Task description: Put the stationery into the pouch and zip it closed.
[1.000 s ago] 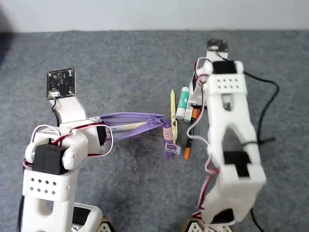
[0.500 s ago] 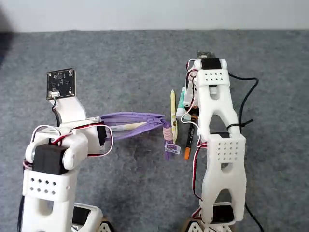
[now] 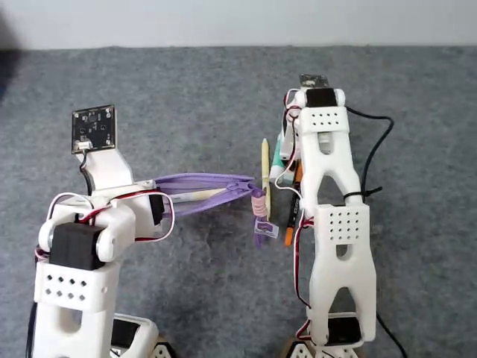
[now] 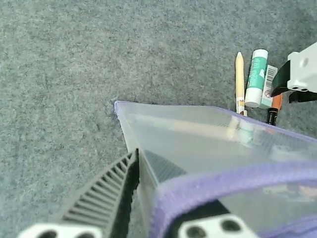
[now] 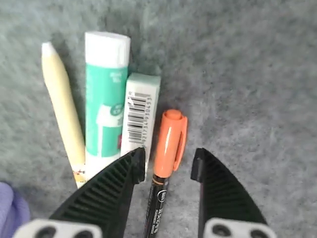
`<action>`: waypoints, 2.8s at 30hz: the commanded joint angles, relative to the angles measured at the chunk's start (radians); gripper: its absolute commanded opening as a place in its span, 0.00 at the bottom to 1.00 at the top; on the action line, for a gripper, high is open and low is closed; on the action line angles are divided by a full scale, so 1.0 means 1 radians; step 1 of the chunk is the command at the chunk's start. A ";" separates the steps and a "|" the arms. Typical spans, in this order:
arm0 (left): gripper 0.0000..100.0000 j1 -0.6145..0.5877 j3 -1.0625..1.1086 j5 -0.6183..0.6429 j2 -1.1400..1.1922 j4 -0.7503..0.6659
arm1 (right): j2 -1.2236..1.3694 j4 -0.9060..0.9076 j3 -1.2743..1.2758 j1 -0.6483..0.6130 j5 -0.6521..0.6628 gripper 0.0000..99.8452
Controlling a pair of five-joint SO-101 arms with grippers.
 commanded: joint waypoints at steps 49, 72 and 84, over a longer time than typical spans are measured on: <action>0.01 0.002 -0.001 0.011 0.018 -0.011 | -0.363 0.048 0.161 0.018 0.094 0.01; 0.01 0.009 0.004 0.011 0.029 -0.041 | -1.652 -0.111 0.763 -0.460 -0.066 0.01; 0.01 0.009 0.007 0.011 0.029 -0.032 | -1.738 -0.516 0.783 -0.581 0.046 0.01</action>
